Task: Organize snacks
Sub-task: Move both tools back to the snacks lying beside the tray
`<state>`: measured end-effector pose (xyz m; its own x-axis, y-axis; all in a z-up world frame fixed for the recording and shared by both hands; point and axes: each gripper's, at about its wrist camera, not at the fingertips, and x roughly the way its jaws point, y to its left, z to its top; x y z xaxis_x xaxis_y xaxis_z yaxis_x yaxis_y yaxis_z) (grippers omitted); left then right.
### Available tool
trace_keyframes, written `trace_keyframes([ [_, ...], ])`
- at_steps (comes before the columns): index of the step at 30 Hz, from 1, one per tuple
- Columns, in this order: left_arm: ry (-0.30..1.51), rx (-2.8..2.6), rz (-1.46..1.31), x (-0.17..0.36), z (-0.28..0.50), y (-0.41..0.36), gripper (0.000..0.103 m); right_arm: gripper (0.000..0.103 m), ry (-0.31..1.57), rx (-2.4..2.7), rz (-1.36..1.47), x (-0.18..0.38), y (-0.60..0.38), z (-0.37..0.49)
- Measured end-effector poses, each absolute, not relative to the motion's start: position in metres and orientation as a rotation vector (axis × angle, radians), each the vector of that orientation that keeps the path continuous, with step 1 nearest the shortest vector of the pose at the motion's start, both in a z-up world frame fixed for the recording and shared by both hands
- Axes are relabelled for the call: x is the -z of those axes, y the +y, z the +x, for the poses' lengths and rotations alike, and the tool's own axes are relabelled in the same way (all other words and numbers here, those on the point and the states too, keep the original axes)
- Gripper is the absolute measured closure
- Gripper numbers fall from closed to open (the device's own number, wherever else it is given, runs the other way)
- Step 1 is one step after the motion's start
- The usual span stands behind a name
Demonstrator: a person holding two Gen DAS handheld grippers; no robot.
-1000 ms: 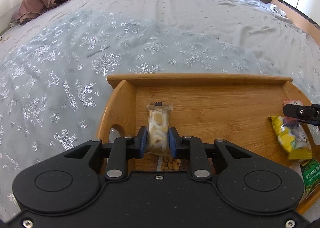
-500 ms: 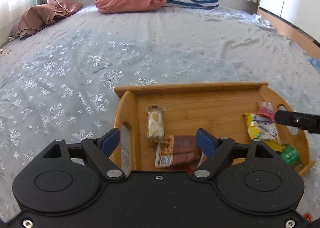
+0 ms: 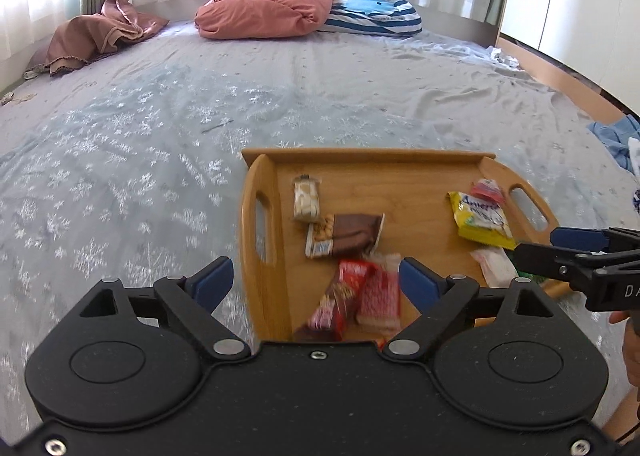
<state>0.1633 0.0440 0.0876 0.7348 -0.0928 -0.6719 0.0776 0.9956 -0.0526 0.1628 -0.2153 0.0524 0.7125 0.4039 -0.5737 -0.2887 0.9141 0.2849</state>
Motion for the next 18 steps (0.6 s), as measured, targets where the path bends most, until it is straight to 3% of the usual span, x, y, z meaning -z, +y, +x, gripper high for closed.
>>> trace_keyframes([
  [18, 0.796, 0.112, -0.014, -0.056, 0.105, 0.046, 0.009, 0.000, 0.645, -0.392, 0.082, -0.024, -0.197, 0.099],
])
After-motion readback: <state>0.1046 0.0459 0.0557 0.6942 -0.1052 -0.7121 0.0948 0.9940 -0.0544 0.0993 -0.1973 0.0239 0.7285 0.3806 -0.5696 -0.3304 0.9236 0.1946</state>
